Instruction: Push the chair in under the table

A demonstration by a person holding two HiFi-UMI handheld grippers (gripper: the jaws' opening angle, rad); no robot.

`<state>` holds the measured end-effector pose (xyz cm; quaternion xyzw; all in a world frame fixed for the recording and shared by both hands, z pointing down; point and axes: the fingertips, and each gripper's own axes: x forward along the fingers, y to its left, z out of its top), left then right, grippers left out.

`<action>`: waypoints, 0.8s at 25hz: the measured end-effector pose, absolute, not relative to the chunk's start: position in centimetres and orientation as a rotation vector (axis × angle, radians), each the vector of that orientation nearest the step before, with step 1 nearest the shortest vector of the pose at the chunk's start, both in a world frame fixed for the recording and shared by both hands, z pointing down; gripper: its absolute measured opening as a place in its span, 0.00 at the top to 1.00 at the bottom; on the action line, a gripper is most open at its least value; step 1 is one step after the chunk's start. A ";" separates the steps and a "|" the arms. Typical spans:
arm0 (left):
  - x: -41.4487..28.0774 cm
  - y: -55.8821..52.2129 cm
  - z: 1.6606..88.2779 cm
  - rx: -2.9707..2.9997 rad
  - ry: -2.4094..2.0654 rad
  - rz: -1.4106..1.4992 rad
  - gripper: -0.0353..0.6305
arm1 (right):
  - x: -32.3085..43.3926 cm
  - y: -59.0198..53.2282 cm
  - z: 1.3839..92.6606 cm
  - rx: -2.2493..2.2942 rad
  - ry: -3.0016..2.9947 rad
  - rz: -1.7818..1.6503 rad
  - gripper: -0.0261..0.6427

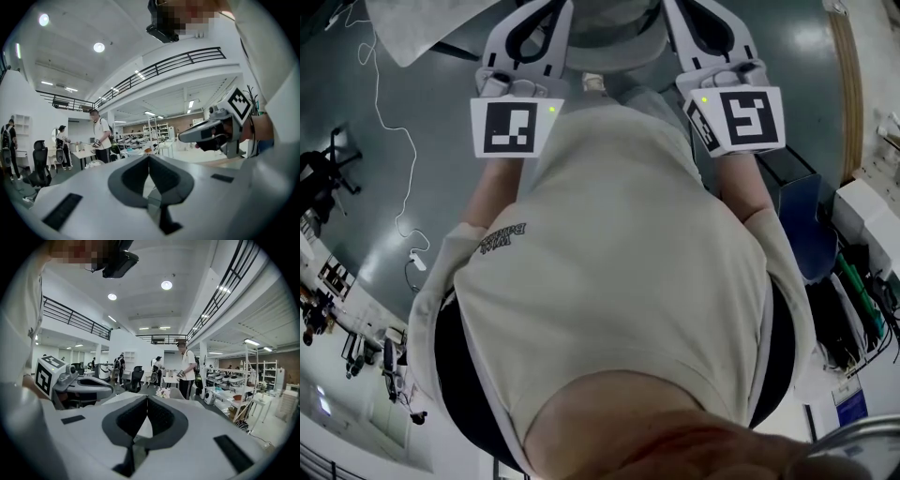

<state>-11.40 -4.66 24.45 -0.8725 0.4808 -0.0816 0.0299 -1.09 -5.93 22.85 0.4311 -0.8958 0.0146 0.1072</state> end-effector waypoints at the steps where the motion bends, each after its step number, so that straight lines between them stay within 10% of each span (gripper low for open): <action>1: -11.3 -4.9 24.6 -2.693 1.490 -0.265 0.93 | -0.9 -6.2 23.0 1.259 -2.635 0.043 0.95; 20: -10.4 -7.6 34.4 -2.821 1.329 -1.047 0.82 | 0.6 -9.8 30.9 0.707 -2.546 0.165 0.87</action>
